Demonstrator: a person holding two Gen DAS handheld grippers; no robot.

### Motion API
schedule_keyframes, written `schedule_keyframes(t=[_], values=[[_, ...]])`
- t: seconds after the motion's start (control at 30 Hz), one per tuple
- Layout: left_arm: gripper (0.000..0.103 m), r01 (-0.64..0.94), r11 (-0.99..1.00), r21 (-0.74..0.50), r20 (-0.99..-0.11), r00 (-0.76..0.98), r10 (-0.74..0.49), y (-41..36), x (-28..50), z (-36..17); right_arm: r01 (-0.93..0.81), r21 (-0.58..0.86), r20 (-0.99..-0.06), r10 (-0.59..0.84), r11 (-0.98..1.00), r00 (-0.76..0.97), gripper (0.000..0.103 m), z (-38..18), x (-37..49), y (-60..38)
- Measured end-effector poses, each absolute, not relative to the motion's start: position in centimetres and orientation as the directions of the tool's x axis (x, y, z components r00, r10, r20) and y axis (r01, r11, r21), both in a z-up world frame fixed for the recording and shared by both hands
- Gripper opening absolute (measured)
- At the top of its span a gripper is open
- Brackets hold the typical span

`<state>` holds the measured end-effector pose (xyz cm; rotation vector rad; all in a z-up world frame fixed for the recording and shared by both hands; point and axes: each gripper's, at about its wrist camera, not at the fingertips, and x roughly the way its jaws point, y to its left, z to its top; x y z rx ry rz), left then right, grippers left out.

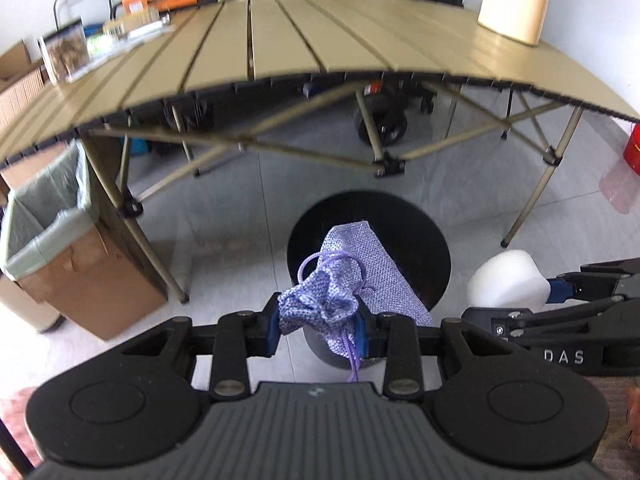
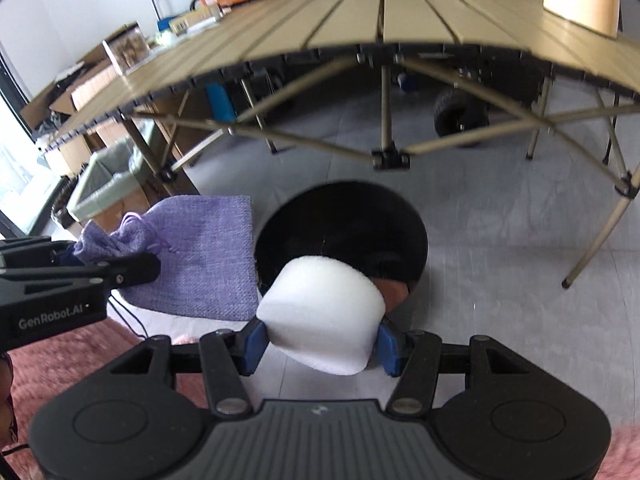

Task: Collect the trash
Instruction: 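Carry the lilac pouch and white foam cylinder down over the black bin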

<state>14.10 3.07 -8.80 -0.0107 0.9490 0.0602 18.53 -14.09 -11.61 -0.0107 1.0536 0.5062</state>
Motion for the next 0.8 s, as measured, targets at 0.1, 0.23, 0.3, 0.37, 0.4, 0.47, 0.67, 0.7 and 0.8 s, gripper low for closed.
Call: schedule_keyframes(t=[0.1,0.23,0.3,0.37,0.4,0.47,0.67,0.7,0.8], values=[[0.035,-0.065,0.998,-0.003,-0.838,0.544,0.033,3.4,14.8,-10.3,-0.397,0.226,-0.852,0.378,0.890,0.363,0.054,-13.0,18.7,-13.8],[0.035,-0.084,0.996,-0.008,-0.861,0.507,0.035,3.8,15.7,-12.2,-0.393,0.217,-0.876,0.356,0.894,0.325,0.054,-14.6,19.0,-13.4],[0.035,-0.088,0.996,-0.012,-0.872,0.488,0.032,4.1,16.0,-13.1,-0.391,0.212,-0.885,0.346,0.896,0.311,0.054,-15.4,19.2,-13.3],[0.035,-0.090,0.996,-0.017,-0.879,0.476,0.028,4.2,16.2,-13.7,-0.389,0.205,-0.892,0.335,0.898,0.303,0.054,-16.1,19.4,-13.2],[0.035,-0.089,0.996,-0.018,-0.880,0.474,0.027,4.3,16.4,-13.9,-0.386,0.203,-0.896,0.330,0.900,0.298,0.054,-16.4,19.5,-13.1],[0.035,-0.085,0.996,-0.013,-0.881,0.472,0.029,4.4,16.7,-14.2,-0.381,0.199,-0.901,0.322,0.903,0.292,0.054,-16.8,19.8,-13.0],[0.035,-0.084,0.996,-0.007,-0.893,0.448,0.031,4.9,17.5,-15.6,-0.377,0.183,-0.920,0.293,0.908,0.261,0.054,-18.3,20.1,-12.5],[0.035,-0.086,0.996,-0.011,-0.897,0.440,0.028,5.1,17.4,-15.9,-0.378,0.182,-0.924,0.289,0.908,0.251,0.054,-18.6,20.0,-12.4],[0.035,-0.098,0.995,-0.017,-0.911,0.411,0.025,5.5,17.3,-16.7,-0.374,0.185,-0.932,0.282,0.909,0.225,0.054,-19.5,20.2,-12.3]])
